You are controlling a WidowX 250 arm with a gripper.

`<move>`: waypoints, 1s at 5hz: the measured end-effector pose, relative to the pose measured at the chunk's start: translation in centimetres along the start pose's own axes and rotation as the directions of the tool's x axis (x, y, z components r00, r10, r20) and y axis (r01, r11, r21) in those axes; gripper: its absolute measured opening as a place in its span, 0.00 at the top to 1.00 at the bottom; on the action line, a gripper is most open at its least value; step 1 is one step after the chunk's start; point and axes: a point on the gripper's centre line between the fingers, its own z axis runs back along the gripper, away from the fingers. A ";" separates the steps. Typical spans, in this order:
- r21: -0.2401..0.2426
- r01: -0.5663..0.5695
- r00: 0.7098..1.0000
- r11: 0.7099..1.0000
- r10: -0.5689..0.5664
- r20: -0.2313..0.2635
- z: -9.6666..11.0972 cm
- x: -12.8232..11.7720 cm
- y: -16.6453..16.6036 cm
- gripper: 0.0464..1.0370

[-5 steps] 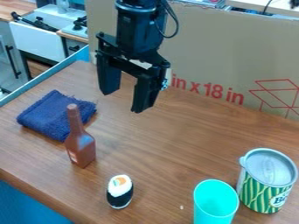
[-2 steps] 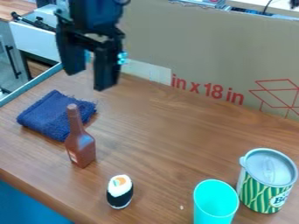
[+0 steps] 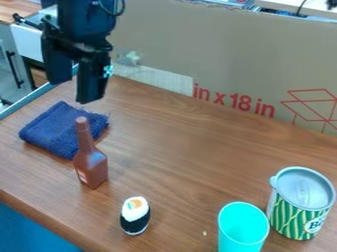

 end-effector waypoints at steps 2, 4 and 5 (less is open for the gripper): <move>0.004 0.007 1.000 1.000 -0.007 0.002 -2.2 0.0 0.9 0.04; -0.051 0.005 0.999 0.999 -0.008 -0.039 -5.1 -0.1 1.3 0.04; -0.045 0.009 1.000 0.999 -0.009 -0.017 -6.3 0.5 1.4 0.04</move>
